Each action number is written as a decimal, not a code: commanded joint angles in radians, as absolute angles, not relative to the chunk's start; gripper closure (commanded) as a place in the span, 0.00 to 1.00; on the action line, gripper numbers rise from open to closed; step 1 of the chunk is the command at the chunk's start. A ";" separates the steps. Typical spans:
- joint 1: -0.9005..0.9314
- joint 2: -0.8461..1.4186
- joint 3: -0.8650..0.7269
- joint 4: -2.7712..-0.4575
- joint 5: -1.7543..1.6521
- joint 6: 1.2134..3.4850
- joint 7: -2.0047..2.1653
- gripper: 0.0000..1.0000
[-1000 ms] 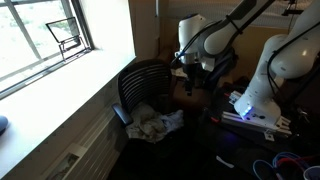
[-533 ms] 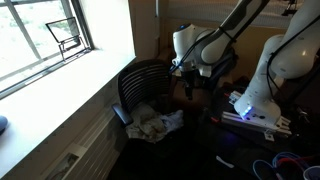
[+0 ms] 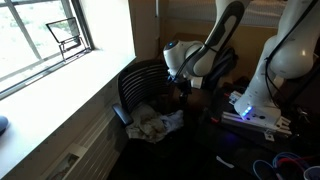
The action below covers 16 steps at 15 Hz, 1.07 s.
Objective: Get the blue shirt from the seat and place it on the backrest of the chair
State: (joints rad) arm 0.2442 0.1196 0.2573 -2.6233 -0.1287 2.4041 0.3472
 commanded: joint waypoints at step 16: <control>0.278 0.570 0.073 -2.376 -0.066 2.594 0.302 0.00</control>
State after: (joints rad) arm 0.2449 0.5722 0.0792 -2.4164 -0.1204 2.5647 0.1996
